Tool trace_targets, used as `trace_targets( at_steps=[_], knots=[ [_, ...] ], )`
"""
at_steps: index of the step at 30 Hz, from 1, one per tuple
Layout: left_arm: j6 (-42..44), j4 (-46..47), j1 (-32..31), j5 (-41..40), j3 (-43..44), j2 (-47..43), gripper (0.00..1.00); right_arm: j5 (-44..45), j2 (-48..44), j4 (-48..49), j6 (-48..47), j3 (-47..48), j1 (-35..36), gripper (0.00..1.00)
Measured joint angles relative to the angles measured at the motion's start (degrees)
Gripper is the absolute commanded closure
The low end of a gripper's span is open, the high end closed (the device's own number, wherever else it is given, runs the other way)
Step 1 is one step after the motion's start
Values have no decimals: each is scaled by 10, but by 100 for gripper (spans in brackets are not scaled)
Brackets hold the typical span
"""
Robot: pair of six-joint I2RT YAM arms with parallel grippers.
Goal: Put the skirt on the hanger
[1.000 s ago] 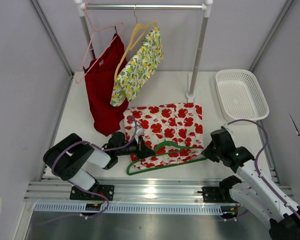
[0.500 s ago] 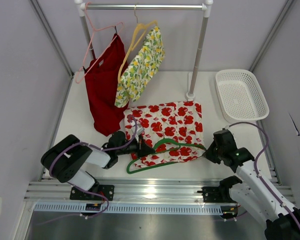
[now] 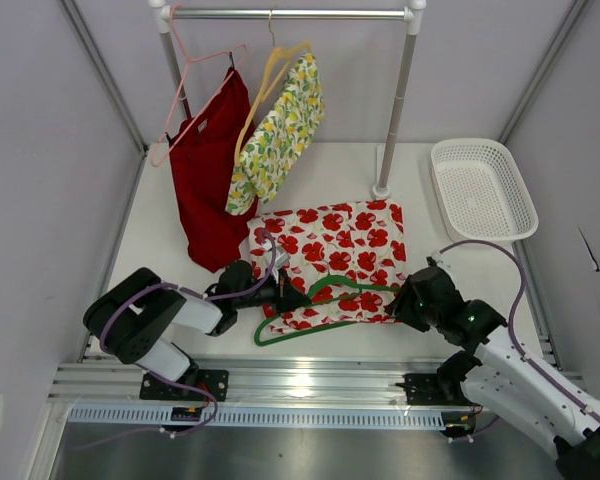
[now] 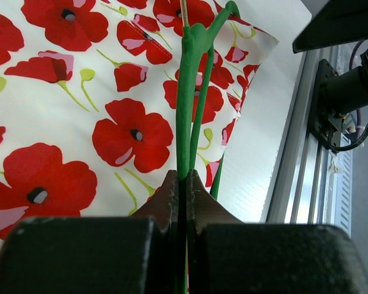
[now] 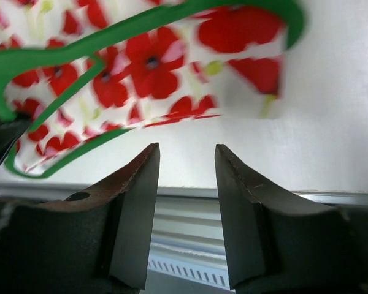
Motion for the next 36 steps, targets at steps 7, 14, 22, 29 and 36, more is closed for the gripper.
trace_targets(
  at_steps=[7,14,22,29,36],
  knots=[
    [0,-5,-1,0,4,0,100,51,92,87,2,26,158,47],
    [0,-9,-1,0,7,0,100,101,236,199,-47,81,270,45],
    [1,-15,-1,1,19,11,100,139,376,341,-123,150,376,45],
    [1,-18,-1,5,30,23,100,175,476,415,-173,191,443,44],
    [1,-20,-1,9,33,27,100,236,524,459,-210,195,491,43]
  ],
)
